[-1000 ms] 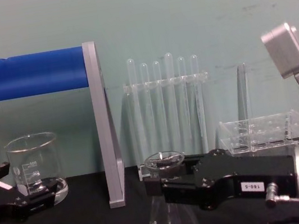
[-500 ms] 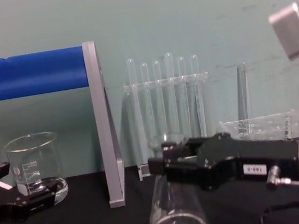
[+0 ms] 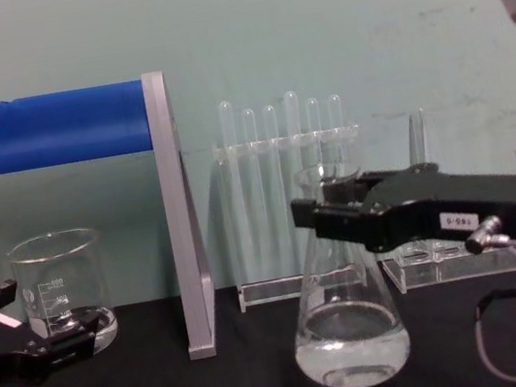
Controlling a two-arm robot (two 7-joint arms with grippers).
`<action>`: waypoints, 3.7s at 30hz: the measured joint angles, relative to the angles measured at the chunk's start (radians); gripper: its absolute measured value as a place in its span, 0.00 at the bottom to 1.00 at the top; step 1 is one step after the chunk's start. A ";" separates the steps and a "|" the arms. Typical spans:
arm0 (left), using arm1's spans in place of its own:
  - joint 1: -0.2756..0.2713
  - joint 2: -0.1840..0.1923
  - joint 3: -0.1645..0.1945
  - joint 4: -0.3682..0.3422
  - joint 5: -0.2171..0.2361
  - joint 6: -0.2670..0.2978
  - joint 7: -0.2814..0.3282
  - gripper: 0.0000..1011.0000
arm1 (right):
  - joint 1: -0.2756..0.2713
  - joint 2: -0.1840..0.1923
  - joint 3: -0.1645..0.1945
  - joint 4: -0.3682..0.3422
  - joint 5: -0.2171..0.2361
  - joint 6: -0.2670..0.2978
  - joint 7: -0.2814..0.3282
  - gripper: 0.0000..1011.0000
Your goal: Grasp the erlenmeyer flask with one hand, shake it three times, then place it back.
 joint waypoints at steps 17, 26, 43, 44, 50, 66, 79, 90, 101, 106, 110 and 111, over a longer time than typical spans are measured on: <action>0.000 0.000 0.000 0.000 0.000 0.000 0.000 0.99 | -0.083 0.004 0.069 -0.150 -0.024 0.045 -0.065 0.44; 0.000 0.000 0.000 0.000 0.000 0.000 0.000 0.99 | -0.097 -0.009 0.085 -0.161 -0.021 0.055 -0.070 0.44; 0.000 0.000 0.000 0.000 0.000 0.000 0.000 0.99 | -0.098 -0.024 0.089 -0.142 -0.021 0.063 -0.068 0.44; 0.000 0.000 0.000 0.000 0.000 0.000 0.000 0.99 | -0.098 -0.025 0.089 -0.140 -0.021 0.064 -0.068 0.44; 0.000 0.000 0.000 0.000 0.000 0.000 0.000 0.99 | -0.094 -0.028 0.080 -0.136 -0.011 0.068 -0.044 0.44; 0.000 0.000 0.000 0.000 0.000 0.000 0.000 0.99 | -0.077 0.023 -0.035 -0.176 0.066 0.044 0.163 0.44; 0.000 0.000 0.000 0.000 0.000 0.000 0.000 0.99 | -0.048 0.081 -0.121 -0.194 0.104 -0.005 0.317 0.44; 0.000 0.000 0.000 0.000 0.000 0.000 0.000 0.99 | -0.033 0.080 -0.120 -0.172 0.110 -0.023 0.244 0.44; 0.000 0.000 0.000 0.000 0.000 0.000 0.000 0.99 | -0.044 0.017 -0.028 -0.123 0.031 -0.015 -0.035 0.44; 0.000 0.000 0.000 0.000 0.000 0.000 0.000 0.99 | -0.059 -0.027 0.024 -0.109 -0.023 0.009 -0.191 0.44; 0.000 0.000 0.000 0.000 0.000 0.000 0.000 0.99 | -0.077 -0.070 0.067 -0.100 -0.075 0.032 -0.330 0.44; 0.000 0.000 0.000 0.000 0.000 0.000 0.000 0.99 | -0.077 -0.070 0.067 -0.100 -0.075 0.032 -0.330 0.44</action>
